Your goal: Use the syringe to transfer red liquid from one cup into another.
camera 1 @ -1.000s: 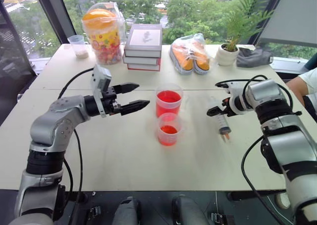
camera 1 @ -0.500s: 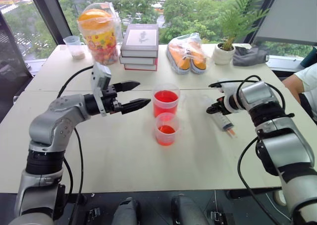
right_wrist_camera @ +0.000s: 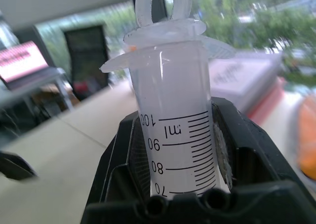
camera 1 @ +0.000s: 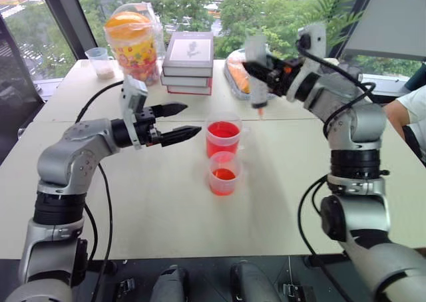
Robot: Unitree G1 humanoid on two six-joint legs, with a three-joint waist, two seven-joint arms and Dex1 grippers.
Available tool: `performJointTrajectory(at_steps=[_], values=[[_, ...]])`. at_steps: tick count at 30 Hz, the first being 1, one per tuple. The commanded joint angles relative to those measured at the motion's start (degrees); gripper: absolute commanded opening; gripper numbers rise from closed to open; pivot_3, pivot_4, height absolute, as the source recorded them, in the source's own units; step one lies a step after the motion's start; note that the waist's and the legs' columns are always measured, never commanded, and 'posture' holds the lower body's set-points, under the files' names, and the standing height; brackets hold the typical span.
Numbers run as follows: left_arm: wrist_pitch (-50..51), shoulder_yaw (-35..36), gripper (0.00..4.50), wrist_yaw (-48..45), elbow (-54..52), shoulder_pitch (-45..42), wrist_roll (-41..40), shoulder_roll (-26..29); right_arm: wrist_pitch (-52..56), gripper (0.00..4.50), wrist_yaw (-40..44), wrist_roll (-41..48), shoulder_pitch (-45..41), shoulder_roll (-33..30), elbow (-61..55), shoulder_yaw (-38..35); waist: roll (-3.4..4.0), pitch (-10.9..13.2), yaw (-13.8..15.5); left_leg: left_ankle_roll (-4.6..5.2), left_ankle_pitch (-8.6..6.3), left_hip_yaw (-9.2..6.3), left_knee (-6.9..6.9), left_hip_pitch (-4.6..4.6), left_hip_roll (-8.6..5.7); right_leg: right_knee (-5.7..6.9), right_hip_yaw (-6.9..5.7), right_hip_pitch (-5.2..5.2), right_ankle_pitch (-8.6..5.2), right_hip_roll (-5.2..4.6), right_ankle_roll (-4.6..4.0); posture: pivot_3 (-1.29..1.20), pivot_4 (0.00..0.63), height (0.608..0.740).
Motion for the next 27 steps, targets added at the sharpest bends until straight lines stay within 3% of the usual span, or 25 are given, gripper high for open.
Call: performJointTrajectory(at_steps=[1,6,12,27], values=[[-0.68,0.36,4.50,-0.65,-0.24,-1.85,0.22,0.70,-5.60,1.38,-0.54,1.42,0.27,2.17,-3.67,0.40,0.00,0.00,0.03,0.00,0.00,0.00,0.00,0.00,0.00,-0.01,0.00,0.01,0.00,-0.01,0.00,0.00,0.150,0.740],[-0.66,-0.14,4.50,-0.98,0.53,-3.59,1.11,0.54,-16.74,1.38,-1.68,-0.70,5.56,8.82,-1.16,3.96,0.00,0.00,-0.03,0.00,0.00,0.00,0.00,0.01,0.00,0.00,0.00,0.01,0.00,0.00,0.00,0.00,0.150,0.740],[-1.33,-0.94,4.50,-2.29,3.29,-6.58,2.15,0.41,-26.45,1.38,-2.32,-4.36,10.77,11.86,3.79,7.47,0.00,0.00,-0.04,-0.02,0.01,0.01,0.00,0.00,-0.01,0.00,0.00,0.01,0.00,-0.01,0.00,0.00,0.150,0.740],[-11.39,-4.87,4.50,-5.60,21.55,-21.58,9.74,-7.79,-31.73,1.38,-3.15,-7.31,16.64,12.80,6.71,11.36,0.00,0.00,-0.06,-0.03,0.02,0.01,0.01,0.00,-0.01,0.00,0.00,0.01,0.00,0.02,0.00,0.00,0.150,0.740]])
